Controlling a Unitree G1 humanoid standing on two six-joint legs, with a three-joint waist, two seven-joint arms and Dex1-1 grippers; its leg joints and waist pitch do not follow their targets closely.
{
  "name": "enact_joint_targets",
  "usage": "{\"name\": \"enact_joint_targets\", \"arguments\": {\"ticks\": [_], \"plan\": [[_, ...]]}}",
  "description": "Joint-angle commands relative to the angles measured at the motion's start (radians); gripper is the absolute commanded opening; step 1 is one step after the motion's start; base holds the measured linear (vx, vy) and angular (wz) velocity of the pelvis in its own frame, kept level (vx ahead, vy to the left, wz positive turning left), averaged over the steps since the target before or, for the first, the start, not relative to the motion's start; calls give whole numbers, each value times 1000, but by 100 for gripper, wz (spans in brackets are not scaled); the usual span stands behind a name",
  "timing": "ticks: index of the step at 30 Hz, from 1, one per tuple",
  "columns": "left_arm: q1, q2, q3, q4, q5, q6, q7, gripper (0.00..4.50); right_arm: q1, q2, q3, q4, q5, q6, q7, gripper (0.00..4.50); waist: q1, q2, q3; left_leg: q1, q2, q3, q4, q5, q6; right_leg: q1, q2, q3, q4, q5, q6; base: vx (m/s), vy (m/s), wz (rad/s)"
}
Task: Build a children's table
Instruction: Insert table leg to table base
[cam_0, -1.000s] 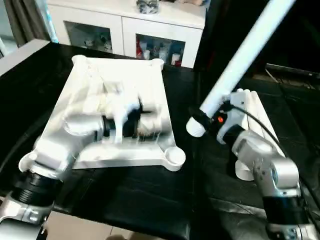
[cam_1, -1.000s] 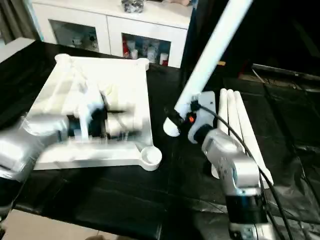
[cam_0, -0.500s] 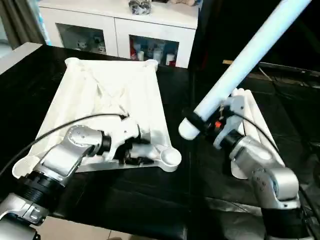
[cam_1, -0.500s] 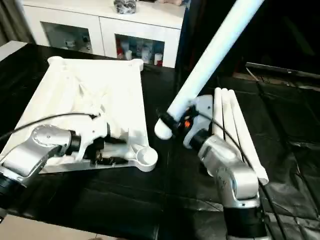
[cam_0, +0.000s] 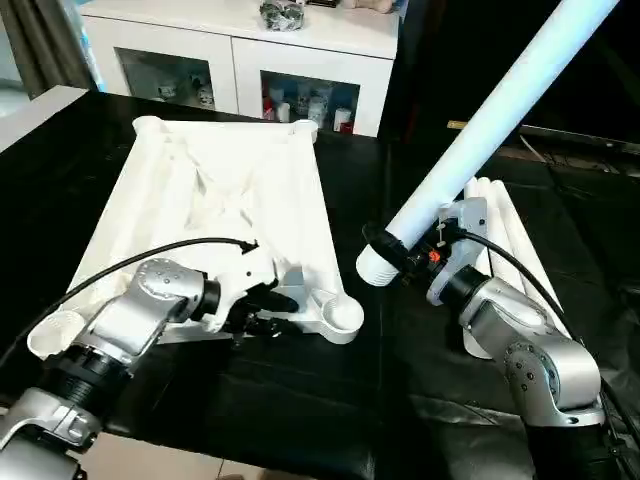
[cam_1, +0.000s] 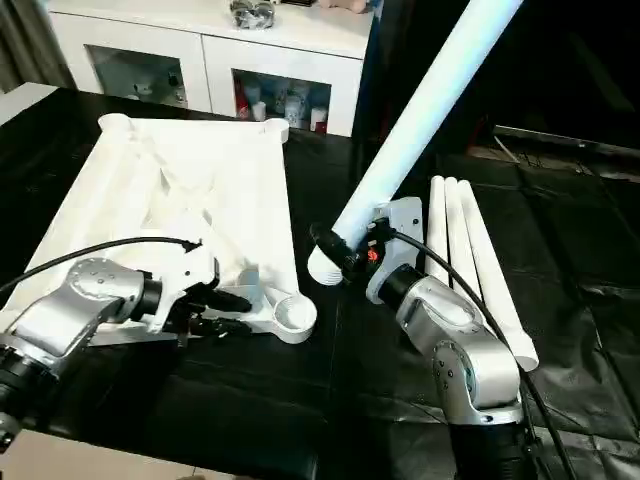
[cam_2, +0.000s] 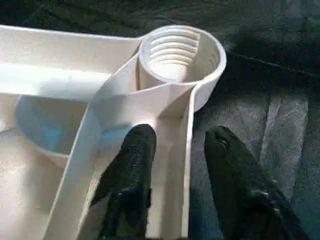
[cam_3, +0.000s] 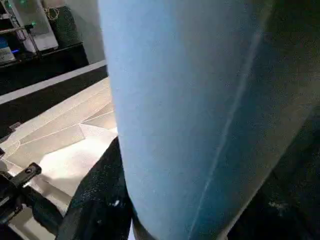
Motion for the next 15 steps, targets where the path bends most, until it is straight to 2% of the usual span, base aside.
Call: {"name": "enact_joint_targets", "arguments": {"ticks": [1, 2, 6, 11, 13, 15], "plan": [[-20, -2, -1, 24, 27, -15, -7, 136, 11, -10, 3, -38, 4, 16, 1, 192, -1, 23, -66, 0, 54, -15, -87, -171, -25, 62, -92, 62, -87, -395, -101, 0, 0, 0], [-22, -2, -5, 30, 35, -20, -9, 126, 12, -12, 4, -40, 4, 19, 4, 192, 0, 26, -65, 1, 55, -15, -88, -175, -24, 60, -92, 61, -89, -405, -96, 0, 0, 0], [-29, -1, -13, 46, 53, -33, -17, 92, 14, -16, 11, -45, 2, 23, 10, 192, -1, 24, -66, 1, 55, -16, -88, -181, -23, 59, -94, 61, -91, -420, -89, 0, 0, 0], [-46, -5, -22, 75, 74, -47, -20, 43, 19, -28, 17, -53, 3, 28, 19, 192, -1, 26, -65, 2, 53, -16, -88, -190, -19, 57, -93, 61, -95, -448, -80, 0, 0, 0], [-50, -9, -20, 83, 80, -51, -24, 37, 20, -30, 19, -54, 3, 29, 21, 192, -1, 27, -64, 1, 54, -16, -88, -193, -18, 57, -94, 59, -98, -468, -74, 0, 0, 0], [-54, 2, -38, 98, 118, -77, -32, 7, 22, -33, 27, -58, 1, 32, 27, 192, -1, 26, -65, 0, 52, -17, -88, -196, -15, 56, -93, 58, -101, -484, -64, 0, 0, 0]]}}
